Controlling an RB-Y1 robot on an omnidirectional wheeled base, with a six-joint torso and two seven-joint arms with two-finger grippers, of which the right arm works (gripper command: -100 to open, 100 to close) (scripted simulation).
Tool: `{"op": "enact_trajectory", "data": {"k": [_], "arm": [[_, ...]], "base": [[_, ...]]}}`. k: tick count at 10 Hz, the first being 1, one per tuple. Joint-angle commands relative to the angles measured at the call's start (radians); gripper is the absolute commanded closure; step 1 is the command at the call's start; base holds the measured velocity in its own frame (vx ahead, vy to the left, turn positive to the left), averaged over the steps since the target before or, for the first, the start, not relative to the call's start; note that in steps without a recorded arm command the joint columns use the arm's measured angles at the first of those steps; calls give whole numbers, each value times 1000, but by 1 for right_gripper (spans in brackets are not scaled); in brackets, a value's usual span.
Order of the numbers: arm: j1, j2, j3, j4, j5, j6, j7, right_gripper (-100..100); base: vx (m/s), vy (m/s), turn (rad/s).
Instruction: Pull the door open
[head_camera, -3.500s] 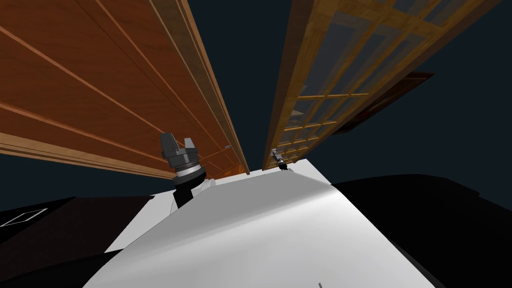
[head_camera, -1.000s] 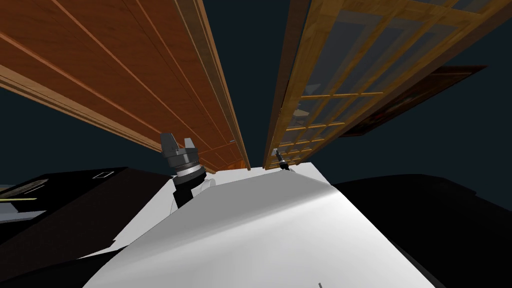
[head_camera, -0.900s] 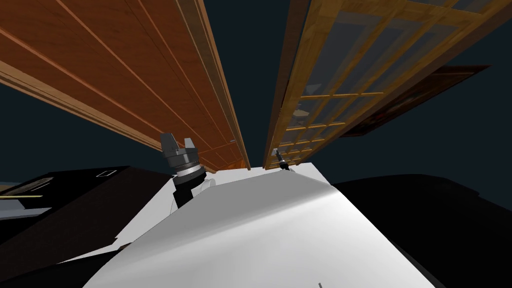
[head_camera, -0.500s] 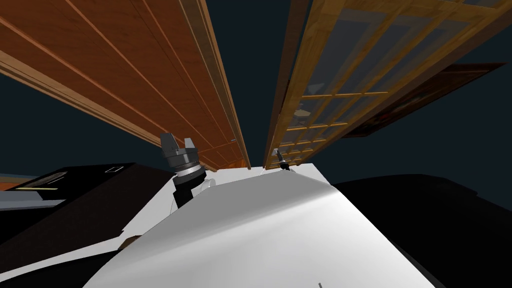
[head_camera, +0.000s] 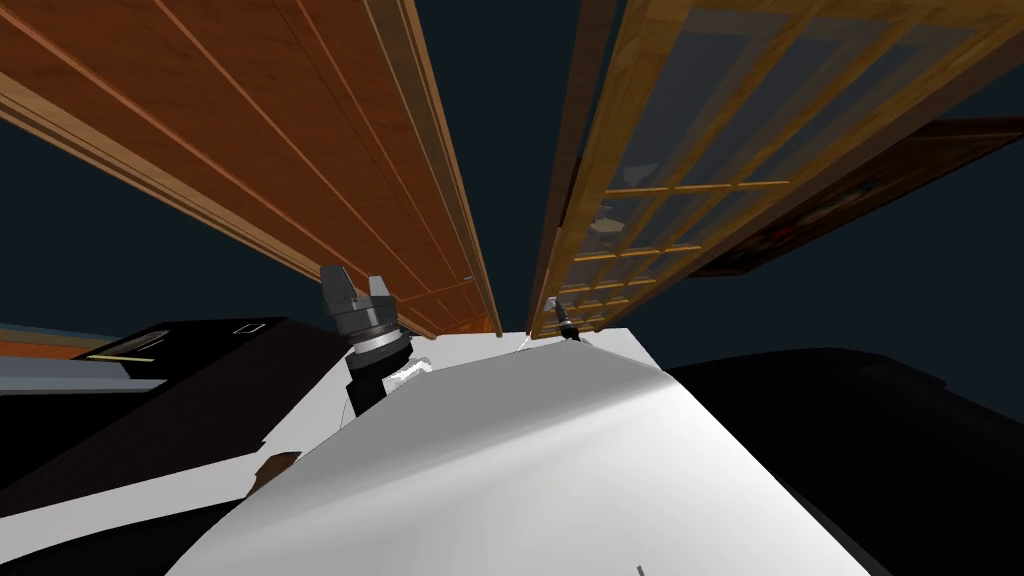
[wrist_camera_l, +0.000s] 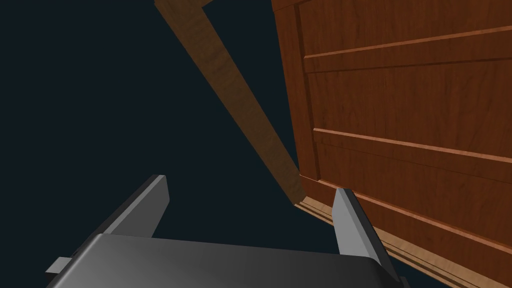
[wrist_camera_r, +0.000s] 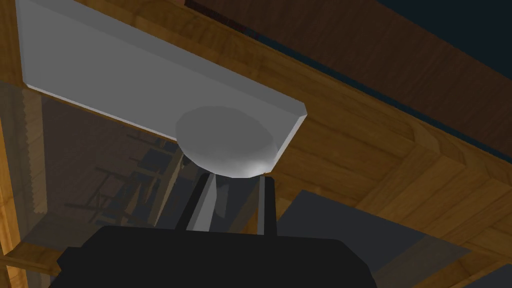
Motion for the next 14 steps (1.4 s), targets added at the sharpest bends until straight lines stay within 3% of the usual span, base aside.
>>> {"op": "enact_trajectory", "data": {"k": [1, 2, 7, 11, 12, 14], "arm": [[-17, 17, 20, 28, 1, -11, -29, 100], [-16, 15, 25, 28, -14, -10, -71, 100], [-16, 11, 34, 28, -43, -8, -154, 100], [-16, 5, 49, 28, -89, -6, -277, 100], [-30, -11, 31, 65, -98, -13, -282, -100], [-32, -9, 35, 63, -111, -12, -326, -100]], "base": [[-33, -18, 53], [-36, -12, 86], [-27, -16, 46], [-44, -21, 82], [-29, -33, 17], [-34, 1, 43]]}}
